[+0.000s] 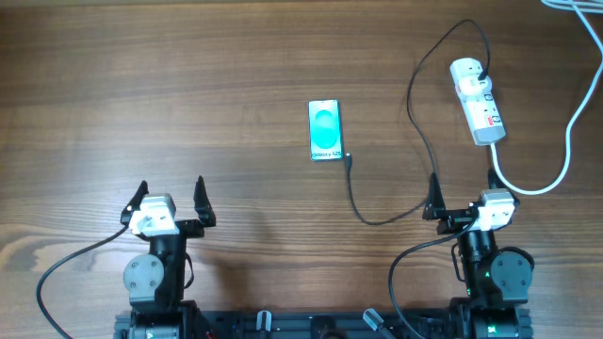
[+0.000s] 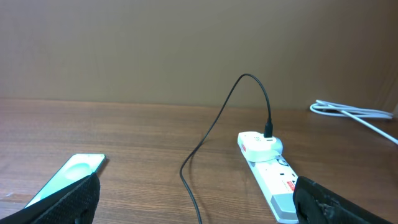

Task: Plug charger to phone and switch on socket
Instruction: 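Open the left gripper and lift it off the rest pose, then move the left gripper forward over the top end of the phone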

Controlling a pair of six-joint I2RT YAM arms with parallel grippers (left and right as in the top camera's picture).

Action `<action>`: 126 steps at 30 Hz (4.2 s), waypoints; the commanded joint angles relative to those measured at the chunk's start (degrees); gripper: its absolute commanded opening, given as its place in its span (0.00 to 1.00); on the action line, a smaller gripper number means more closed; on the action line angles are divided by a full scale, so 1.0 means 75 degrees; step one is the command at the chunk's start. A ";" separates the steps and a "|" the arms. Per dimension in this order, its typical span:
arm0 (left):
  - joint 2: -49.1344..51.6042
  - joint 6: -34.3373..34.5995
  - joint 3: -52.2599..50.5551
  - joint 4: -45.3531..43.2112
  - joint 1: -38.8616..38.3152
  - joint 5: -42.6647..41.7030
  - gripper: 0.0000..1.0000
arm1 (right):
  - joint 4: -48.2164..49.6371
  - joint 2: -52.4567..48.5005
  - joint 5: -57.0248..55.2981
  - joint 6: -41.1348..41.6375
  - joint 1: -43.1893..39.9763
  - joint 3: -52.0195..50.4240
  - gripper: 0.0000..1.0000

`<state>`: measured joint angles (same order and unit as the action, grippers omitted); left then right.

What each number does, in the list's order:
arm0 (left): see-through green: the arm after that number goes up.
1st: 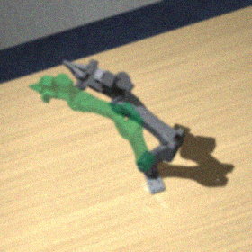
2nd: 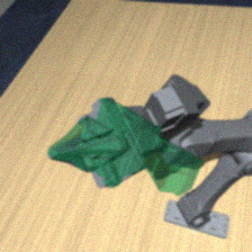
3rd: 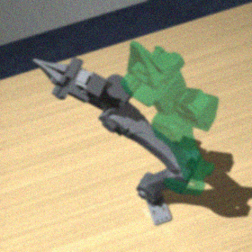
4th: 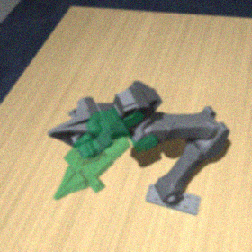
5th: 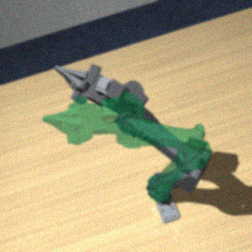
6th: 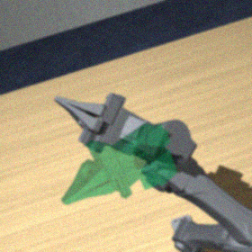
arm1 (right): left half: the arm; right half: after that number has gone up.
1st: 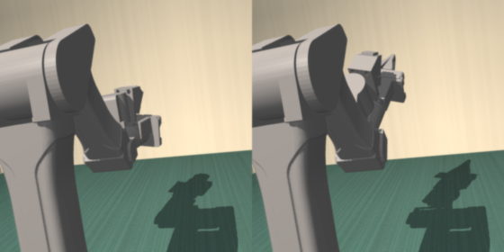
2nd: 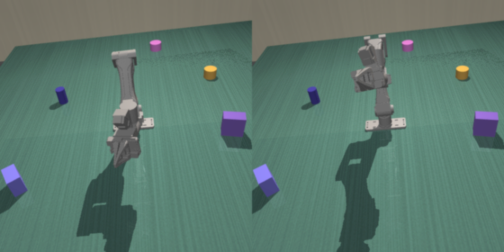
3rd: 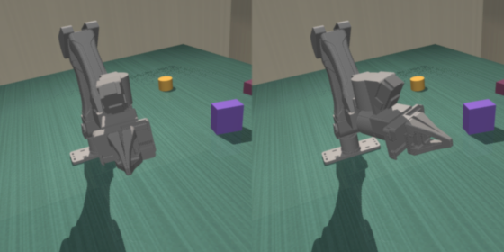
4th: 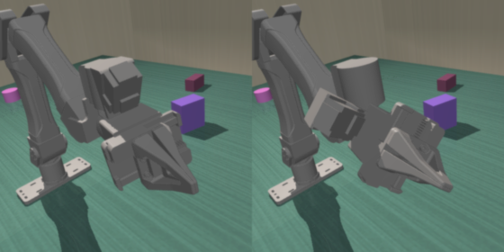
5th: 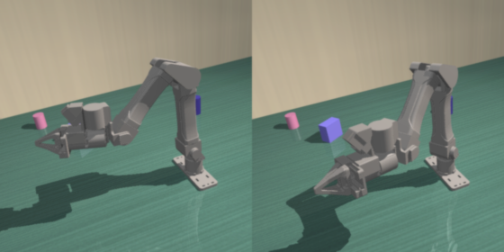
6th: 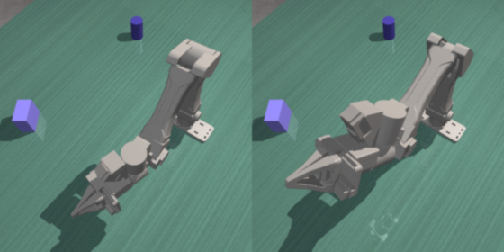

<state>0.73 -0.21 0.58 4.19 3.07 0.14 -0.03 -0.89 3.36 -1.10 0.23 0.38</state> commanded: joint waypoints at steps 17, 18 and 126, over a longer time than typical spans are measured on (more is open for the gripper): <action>-0.0076 -0.0143 -0.0035 0.0023 -0.0029 -0.0090 1.00 | 0.0015 0.0012 -0.0079 0.0152 -0.0032 -0.0012 1.00; -0.0076 -0.0143 -0.0035 0.0023 -0.0029 -0.0090 1.00 | 0.0015 0.0012 -0.0079 0.0152 -0.0032 -0.0012 1.00; 1.7905 0.4462 1.5915 0.7746 -0.4826 -0.0169 1.00 | 0.0015 0.0012 -0.0079 0.0149 -0.0032 -0.0012 1.00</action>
<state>134.21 33.32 121.14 63.77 -33.01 -0.99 -0.01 -0.99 3.36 -1.08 0.23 0.38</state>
